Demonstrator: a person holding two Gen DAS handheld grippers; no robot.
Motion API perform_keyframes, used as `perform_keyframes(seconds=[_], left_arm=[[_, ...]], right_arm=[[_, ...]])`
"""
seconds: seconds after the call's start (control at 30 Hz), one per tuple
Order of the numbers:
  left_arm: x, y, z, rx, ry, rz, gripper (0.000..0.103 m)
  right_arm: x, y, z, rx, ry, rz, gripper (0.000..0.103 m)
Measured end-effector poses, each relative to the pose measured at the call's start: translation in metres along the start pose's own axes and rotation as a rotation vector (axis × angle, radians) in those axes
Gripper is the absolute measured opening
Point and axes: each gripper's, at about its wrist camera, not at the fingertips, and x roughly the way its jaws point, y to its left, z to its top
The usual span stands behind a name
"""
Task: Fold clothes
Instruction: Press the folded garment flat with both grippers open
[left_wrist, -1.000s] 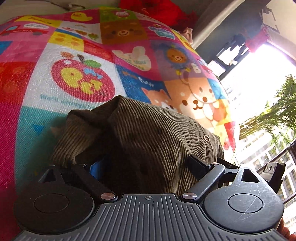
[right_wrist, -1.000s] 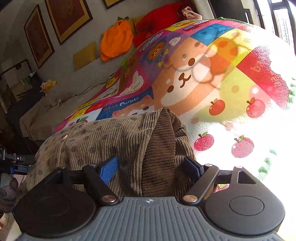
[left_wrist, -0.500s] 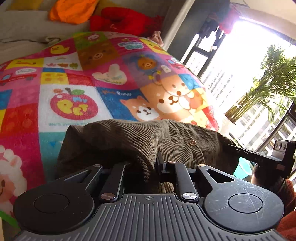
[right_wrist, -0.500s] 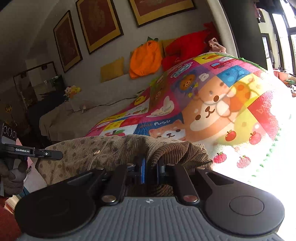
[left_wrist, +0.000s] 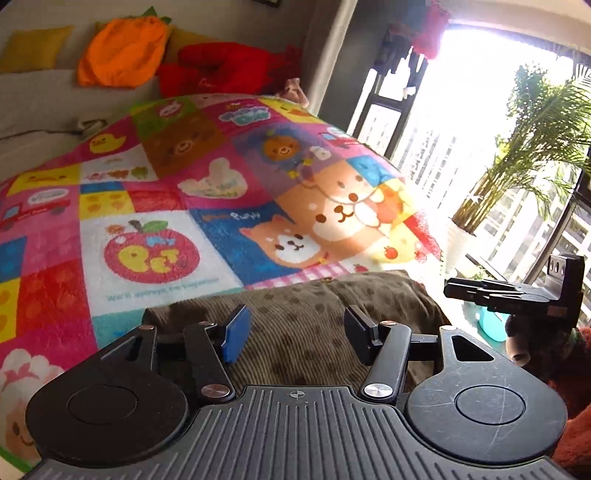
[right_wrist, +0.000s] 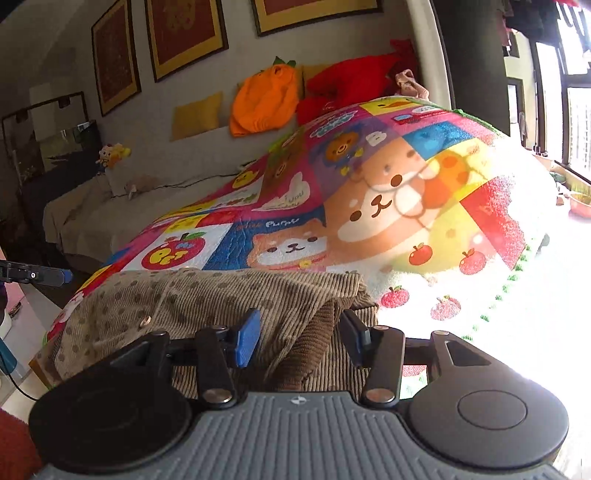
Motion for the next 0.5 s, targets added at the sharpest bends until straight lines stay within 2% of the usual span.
perform_keyframes(seconds=[0.03, 0.1, 0.13, 0.2, 0.3, 0.37, 0.4, 0.47, 0.5], left_arm=[[0.011, -0.003, 0.002, 0.005, 0.004, -0.029, 0.071], [0.032, -0.010, 0.006, 0.014, 0.013, -0.086, 0.073], [0.048, -0.010, 0.004, 0.017, 0.041, -0.095, 0.073], [0.084, -0.008, -0.005, 0.014, 0.129, -0.078, 0.073], [0.125, 0.001, -0.025, 0.038, 0.259, -0.028, 0.071], [0.121, -0.002, -0.024, 0.082, 0.267, -0.028, 0.072], [0.118, -0.003, -0.023, 0.104, 0.271, -0.028, 0.072], [0.108, -0.004, -0.017, 0.151, 0.264, -0.031, 0.076], [0.101, -0.001, -0.011, 0.178, 0.248, -0.022, 0.082]], right_arm=[[0.002, 0.003, 0.006, 0.001, -0.016, 0.022, 0.050], [0.016, 0.014, 0.013, 0.002, -0.026, 0.072, 0.056], [0.023, 0.020, 0.017, 0.002, -0.030, 0.097, 0.056], [0.048, 0.034, 0.015, -0.022, 0.002, 0.130, 0.057], [0.087, 0.045, 0.004, -0.044, 0.103, 0.101, 0.059], [0.102, 0.049, -0.007, -0.065, 0.142, 0.073, 0.060], [0.097, 0.047, -0.005, -0.061, 0.143, 0.077, 0.060], [0.086, 0.043, 0.000, -0.053, 0.143, 0.085, 0.061], [0.080, 0.041, 0.002, -0.048, 0.143, 0.088, 0.065]])
